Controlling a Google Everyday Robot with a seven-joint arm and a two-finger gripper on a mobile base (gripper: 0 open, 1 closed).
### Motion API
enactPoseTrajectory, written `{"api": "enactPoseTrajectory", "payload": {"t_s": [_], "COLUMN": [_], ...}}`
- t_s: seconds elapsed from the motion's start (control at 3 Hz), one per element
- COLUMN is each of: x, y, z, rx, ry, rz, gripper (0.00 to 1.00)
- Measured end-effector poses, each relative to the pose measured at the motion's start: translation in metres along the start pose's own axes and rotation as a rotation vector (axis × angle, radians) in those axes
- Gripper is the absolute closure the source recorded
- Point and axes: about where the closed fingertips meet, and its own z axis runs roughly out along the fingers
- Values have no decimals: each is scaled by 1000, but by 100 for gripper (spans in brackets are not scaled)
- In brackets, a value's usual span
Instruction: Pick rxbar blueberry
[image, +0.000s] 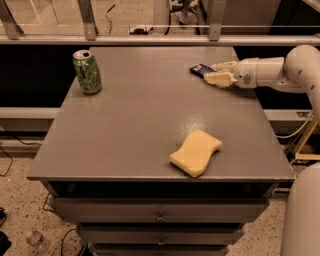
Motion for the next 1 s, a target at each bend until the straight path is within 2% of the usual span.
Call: {"api": "enactPoseTrajectory", "payload": {"t_s": [0.33, 0.67, 1.0], "x": [0, -8, -30], "y": [0, 4, 9], "z": [0, 3, -5], "rx": [0, -34, -70], "ry": [0, -36, -50], "rz": [0, 6, -27], "gripper": [100, 100, 100]}}
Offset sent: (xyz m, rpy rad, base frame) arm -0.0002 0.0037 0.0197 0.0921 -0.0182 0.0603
